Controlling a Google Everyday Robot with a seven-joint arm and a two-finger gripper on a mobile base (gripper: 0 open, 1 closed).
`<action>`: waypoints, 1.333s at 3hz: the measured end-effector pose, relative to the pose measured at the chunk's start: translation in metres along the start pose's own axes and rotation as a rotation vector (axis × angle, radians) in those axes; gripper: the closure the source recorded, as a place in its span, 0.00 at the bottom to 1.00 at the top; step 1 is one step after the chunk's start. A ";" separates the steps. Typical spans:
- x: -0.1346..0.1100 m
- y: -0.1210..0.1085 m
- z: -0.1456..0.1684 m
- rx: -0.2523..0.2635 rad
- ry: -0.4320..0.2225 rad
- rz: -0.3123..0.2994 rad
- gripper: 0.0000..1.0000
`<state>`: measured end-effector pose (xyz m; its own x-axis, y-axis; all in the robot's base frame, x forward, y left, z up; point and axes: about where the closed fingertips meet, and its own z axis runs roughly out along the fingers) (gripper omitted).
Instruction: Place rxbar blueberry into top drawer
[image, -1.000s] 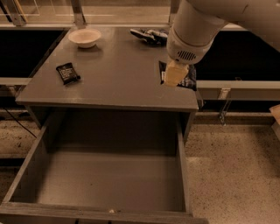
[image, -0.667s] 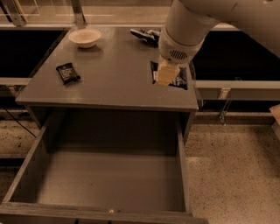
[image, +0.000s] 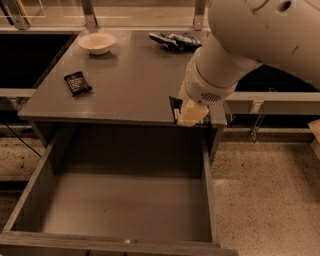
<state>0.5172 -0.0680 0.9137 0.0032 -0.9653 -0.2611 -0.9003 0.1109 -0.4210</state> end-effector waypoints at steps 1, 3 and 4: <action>0.011 0.029 0.006 -0.036 0.022 -0.043 1.00; 0.018 0.062 0.019 -0.102 0.028 -0.108 1.00; 0.011 0.076 0.024 -0.115 -0.003 -0.111 1.00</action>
Offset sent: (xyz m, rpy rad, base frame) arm -0.0719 -0.0052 -0.0787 -0.1036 0.1350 0.1862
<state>0.4590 -0.0644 0.8582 0.1068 -0.9694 -0.2212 -0.9383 -0.0247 -0.3450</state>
